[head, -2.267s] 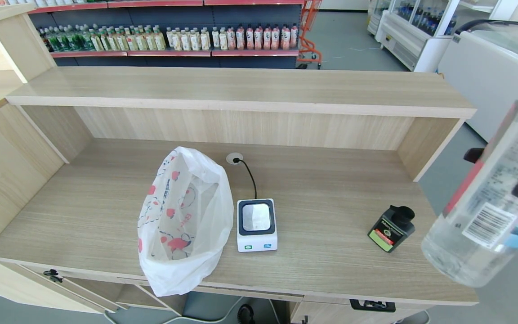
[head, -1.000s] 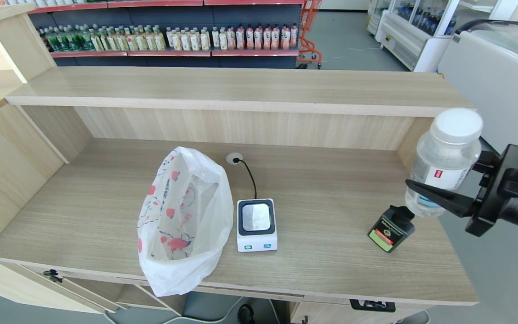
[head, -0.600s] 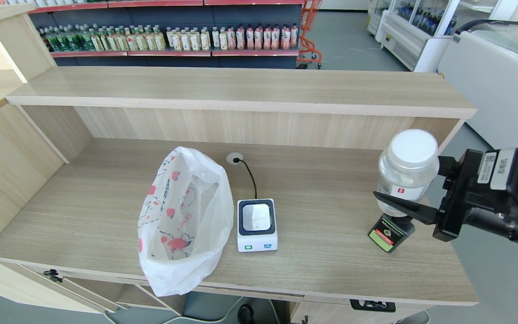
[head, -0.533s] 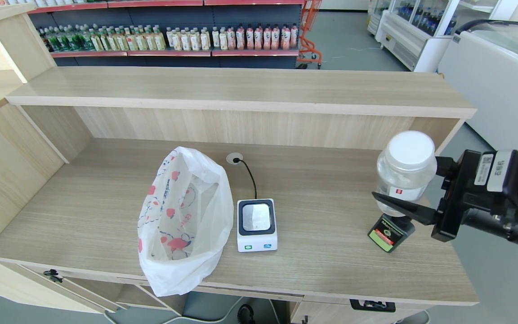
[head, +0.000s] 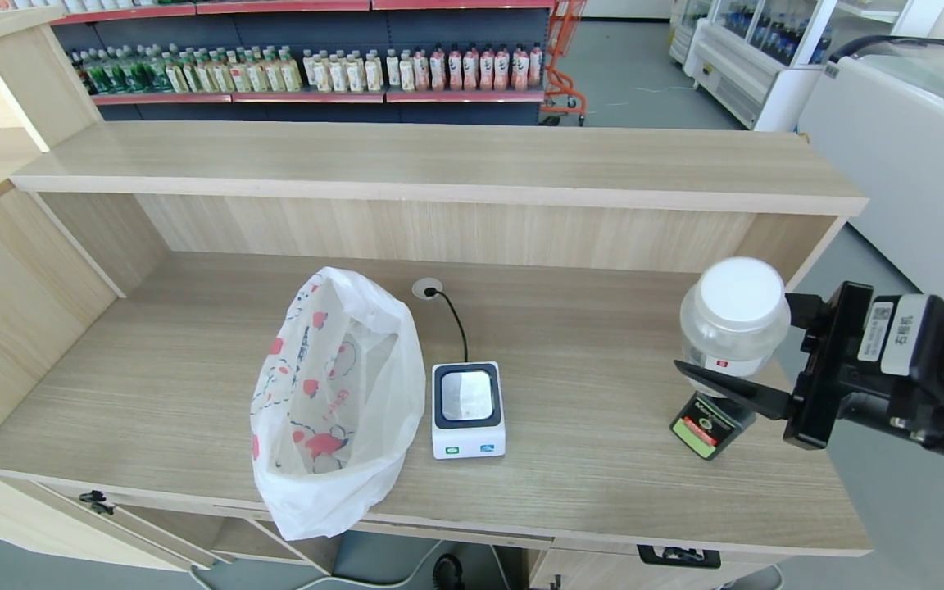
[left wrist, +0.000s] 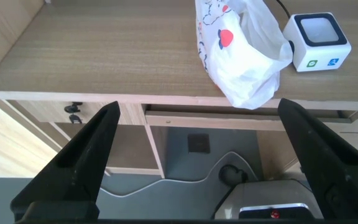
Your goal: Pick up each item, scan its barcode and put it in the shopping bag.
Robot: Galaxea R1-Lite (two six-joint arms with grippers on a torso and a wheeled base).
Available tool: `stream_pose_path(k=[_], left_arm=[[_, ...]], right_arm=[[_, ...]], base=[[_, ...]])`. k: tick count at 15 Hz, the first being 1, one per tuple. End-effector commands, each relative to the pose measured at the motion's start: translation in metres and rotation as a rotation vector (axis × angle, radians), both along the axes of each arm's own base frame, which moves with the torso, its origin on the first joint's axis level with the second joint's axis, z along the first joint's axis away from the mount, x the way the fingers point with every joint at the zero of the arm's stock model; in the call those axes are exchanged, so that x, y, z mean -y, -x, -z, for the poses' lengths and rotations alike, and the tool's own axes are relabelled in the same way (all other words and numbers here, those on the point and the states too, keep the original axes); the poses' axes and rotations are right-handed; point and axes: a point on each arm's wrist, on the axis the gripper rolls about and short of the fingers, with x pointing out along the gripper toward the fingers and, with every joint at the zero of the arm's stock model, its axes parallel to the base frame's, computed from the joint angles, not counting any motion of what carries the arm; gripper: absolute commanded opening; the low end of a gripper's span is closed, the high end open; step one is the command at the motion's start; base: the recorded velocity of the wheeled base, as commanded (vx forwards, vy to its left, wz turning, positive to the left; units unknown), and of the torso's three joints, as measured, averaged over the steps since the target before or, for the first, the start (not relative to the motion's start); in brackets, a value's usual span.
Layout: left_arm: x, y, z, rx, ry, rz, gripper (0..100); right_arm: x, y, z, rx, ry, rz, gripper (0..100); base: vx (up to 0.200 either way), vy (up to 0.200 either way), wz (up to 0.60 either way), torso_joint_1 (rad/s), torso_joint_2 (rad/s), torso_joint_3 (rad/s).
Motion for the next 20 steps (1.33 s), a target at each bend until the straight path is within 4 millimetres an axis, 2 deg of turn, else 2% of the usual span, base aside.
stream_pose_path(k=[1,8,14,17,20], left_arm=[[0.0,0.0,0.0,0.0,0.0,0.0,100],[0.0,0.0,0.0,0.0,-0.003,-0.001,100],[0.0,0.0,0.0,0.0,-0.006,0.0,100],[0.0,0.0,0.0,0.0,-0.003,0.0,100],[0.0,0.0,0.0,0.0,-0.001,0.0,100]], right_arm=[[-0.002,0.002,0.0,0.004,0.0,-0.011,0],[-0.008,-0.001,0.002,0.04,0.041,-0.035,0],[-0.016,-0.033,0.021,0.089,0.095,-0.04,0],[-0.012,-0.05,0.032,0.088,0.112,-0.006,0],[-0.005,-0.056,0.034,0.096,0.132,0.022,0]], base=[[0.0,0.2,0.0,0.002,0.0,0.002],[0.0,0.2,0.0,0.002,0.0,0.004],[0.0,0.2,0.0,0.002,0.0,0.003],[0.067,0.0,0.0,0.001,0.0,-0.001],[0.0,0.0,0.0,0.0,0.0,0.0]])
